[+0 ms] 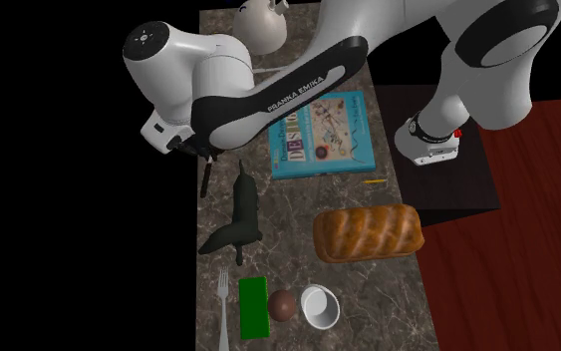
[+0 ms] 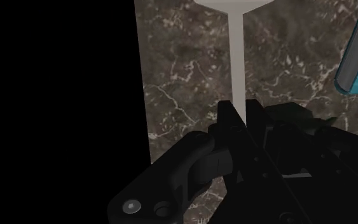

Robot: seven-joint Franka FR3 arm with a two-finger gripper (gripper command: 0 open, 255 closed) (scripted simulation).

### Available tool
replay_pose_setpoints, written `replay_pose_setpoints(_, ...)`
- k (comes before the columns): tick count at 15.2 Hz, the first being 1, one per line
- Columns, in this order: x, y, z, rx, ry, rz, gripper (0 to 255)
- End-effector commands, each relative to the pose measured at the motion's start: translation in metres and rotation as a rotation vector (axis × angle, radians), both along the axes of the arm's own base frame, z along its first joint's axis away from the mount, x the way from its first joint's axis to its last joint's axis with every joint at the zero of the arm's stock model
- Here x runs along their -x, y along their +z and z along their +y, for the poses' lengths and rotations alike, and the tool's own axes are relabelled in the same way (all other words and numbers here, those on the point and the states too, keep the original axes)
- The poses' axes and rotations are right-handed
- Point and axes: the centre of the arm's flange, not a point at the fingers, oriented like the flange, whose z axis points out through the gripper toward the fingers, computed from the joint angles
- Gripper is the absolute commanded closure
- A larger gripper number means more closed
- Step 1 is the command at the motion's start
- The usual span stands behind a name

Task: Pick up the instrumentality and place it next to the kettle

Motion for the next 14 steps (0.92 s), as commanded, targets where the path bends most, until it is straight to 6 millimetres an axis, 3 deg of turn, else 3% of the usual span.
replay_pose_setpoints(1,0.000,0.010,0.000,0.000,0.000,0.000,255)
replay_pose_setpoints(14,0.000,0.079,0.000,0.000,0.000,0.000,255)
